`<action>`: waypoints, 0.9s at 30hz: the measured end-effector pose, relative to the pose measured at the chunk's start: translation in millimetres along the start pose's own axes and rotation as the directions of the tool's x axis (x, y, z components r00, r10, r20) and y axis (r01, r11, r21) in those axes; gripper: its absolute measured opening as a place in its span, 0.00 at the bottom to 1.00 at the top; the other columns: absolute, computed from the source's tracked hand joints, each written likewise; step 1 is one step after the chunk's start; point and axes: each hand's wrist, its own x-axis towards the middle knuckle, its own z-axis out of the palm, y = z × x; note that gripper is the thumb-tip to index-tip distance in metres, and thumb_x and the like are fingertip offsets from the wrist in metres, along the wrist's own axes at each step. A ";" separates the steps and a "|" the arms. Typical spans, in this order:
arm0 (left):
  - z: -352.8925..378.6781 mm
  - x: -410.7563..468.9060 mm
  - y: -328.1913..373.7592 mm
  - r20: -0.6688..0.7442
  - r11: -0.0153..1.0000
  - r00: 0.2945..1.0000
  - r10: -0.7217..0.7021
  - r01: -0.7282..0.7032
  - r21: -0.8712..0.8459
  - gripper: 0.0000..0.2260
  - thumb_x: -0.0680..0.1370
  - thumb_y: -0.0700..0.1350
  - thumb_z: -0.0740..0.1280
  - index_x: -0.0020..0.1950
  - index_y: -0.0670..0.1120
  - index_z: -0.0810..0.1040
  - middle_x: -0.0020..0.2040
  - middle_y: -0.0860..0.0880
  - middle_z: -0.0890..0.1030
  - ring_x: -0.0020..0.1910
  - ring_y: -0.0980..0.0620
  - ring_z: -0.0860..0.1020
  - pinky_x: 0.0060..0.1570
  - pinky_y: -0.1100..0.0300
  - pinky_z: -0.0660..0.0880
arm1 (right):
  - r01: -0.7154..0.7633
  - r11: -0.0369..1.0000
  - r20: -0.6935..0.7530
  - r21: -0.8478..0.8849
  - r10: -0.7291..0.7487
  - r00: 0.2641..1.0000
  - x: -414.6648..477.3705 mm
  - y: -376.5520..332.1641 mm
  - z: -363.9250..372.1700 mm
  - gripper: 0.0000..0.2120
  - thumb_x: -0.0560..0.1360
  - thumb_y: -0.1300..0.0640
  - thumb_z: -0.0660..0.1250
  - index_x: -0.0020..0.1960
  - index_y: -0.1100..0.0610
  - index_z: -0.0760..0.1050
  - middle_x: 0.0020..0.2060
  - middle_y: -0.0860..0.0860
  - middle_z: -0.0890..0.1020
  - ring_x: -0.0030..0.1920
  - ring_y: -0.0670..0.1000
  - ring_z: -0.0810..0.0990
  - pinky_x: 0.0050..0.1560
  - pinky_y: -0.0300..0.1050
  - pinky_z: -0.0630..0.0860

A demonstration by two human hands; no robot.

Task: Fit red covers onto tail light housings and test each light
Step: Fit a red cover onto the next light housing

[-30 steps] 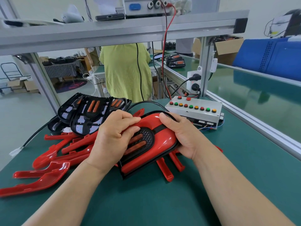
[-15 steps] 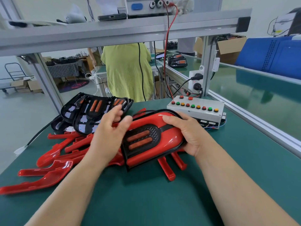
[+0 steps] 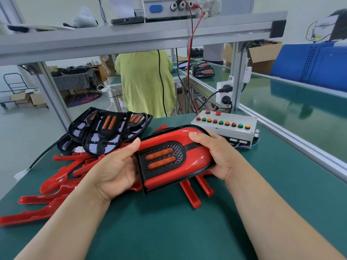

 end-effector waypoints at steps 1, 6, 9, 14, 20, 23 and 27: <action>0.2 0.0 -0.1 -0.017 1.000 1.000 0.011 -0.011 -0.011 0.23 0.79 0.52 0.61 0.66 0.37 0.78 0.64 0.36 0.79 0.63 0.39 0.79 0.55 0.41 0.79 | 0.000 1.000 0.002 -0.003 0.000 1.000 0.0 0.8 0.5 0.23 0.62 0.55 0.78 0.57 0.57 0.81 0.52 0.62 0.85 0.47 0.61 0.84 0.52 0.64 0.80; 3.9 1.7 -1.9 -0.055 0.998 0.997 0.060 -0.060 0.006 0.20 0.79 0.50 0.61 0.63 0.38 0.80 0.62 0.37 0.80 0.61 0.39 0.80 0.52 0.42 0.80 | 0.012 1.000 0.000 0.011 -0.012 1.000 1.4 2.9 3.1 0.21 0.62 0.56 0.77 0.54 0.57 0.82 0.49 0.61 0.85 0.44 0.59 0.85 0.48 0.60 0.82; 8.3 2.8 -5.3 -0.071 0.997 0.994 0.082 -0.082 0.006 0.20 0.81 0.49 0.58 0.64 0.38 0.78 0.61 0.37 0.81 0.60 0.39 0.80 0.52 0.41 0.80 | 0.015 1.000 -0.016 0.010 -0.015 1.000 2.1 3.1 3.1 0.21 0.60 0.57 0.77 0.53 0.57 0.82 0.47 0.60 0.86 0.42 0.59 0.85 0.46 0.59 0.83; 11.6 5.1 -9.0 -0.095 0.993 0.988 0.119 -0.116 0.035 0.21 0.84 0.49 0.56 0.57 0.37 0.83 0.58 0.36 0.82 0.56 0.38 0.82 0.45 0.44 0.82 | 0.011 1.000 -0.033 0.013 -0.011 0.999 2.2 0.4 1.5 0.21 0.59 0.58 0.78 0.51 0.58 0.83 0.47 0.60 0.86 0.41 0.59 0.85 0.42 0.57 0.84; 12.0 4.1 -4.9 -0.002 0.990 0.991 0.137 -0.137 0.029 0.22 0.81 0.57 0.58 0.56 0.43 0.85 0.59 0.37 0.82 0.56 0.38 0.82 0.46 0.45 0.81 | -0.035 0.999 0.097 0.021 0.032 0.995 -0.7 -1.6 -4.5 0.27 0.67 0.57 0.74 0.64 0.61 0.77 0.58 0.64 0.82 0.52 0.62 0.83 0.52 0.61 0.82; 10.9 5.7 -8.4 -0.020 0.991 0.992 0.126 -0.125 0.049 0.23 0.80 0.57 0.58 0.59 0.41 0.83 0.59 0.36 0.82 0.57 0.36 0.81 0.47 0.44 0.81 | -0.031 0.999 0.110 -0.015 0.033 0.993 -1.0 -2.8 -5.7 0.30 0.68 0.54 0.73 0.68 0.62 0.74 0.62 0.65 0.79 0.56 0.63 0.80 0.57 0.66 0.78; 5.2 6.5 -12.5 -0.145 0.802 0.854 0.500 -0.394 0.449 0.15 0.80 0.46 0.66 0.67 0.51 0.77 0.55 0.54 0.85 0.56 0.54 0.82 0.50 0.61 0.80 | -0.001 1.000 0.038 -0.020 0.002 0.999 1.1 -1.6 -1.6 0.30 0.67 0.50 0.74 0.66 0.62 0.76 0.55 0.62 0.83 0.49 0.60 0.83 0.51 0.62 0.81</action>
